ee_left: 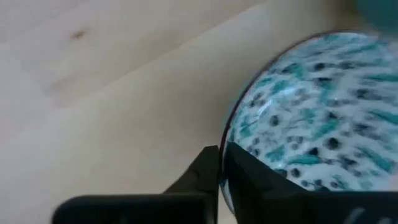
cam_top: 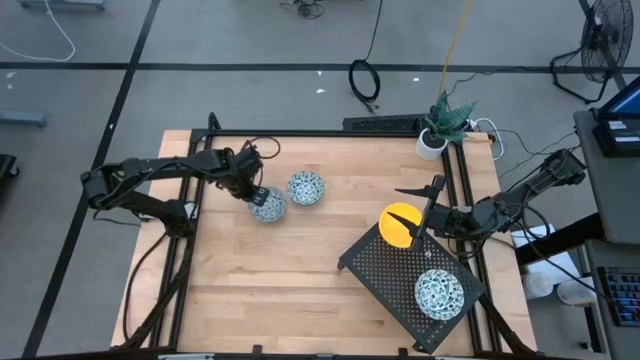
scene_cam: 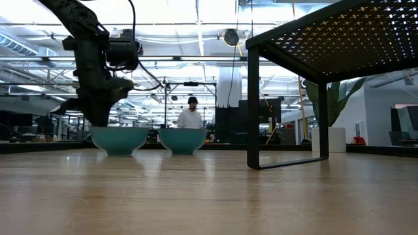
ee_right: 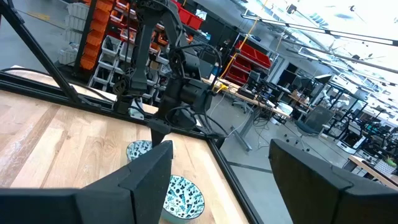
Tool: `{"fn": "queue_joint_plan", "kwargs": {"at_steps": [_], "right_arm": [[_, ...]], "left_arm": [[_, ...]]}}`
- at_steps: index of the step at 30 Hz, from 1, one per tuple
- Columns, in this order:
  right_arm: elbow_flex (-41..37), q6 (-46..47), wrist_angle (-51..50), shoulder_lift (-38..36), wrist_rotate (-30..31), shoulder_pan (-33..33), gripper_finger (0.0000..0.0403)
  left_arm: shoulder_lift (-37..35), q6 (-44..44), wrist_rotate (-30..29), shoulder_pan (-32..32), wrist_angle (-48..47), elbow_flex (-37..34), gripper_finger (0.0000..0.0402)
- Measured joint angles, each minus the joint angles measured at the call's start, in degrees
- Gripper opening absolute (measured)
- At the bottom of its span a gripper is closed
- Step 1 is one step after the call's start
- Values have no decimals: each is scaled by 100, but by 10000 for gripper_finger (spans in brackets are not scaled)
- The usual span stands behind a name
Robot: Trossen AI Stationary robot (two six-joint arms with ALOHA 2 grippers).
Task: Pick & Place Mini bowls
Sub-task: Stack the left blue patterned bowl on top of the blue patterned bowl on the shelf
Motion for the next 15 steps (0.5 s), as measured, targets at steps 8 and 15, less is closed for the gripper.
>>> {"fn": "queue_joint_plan", "kwargs": {"at_steps": [8, 15], "right_arm": [[0, 0, 0, 2, 0, -2, 254], [0, 0, 0, 2, 0, -1, 254]], "left_arm": [[-135, 623, -150, 25, 25, 12, 9], [-808, 672, -870, -104, -117, 149, 6]]}}
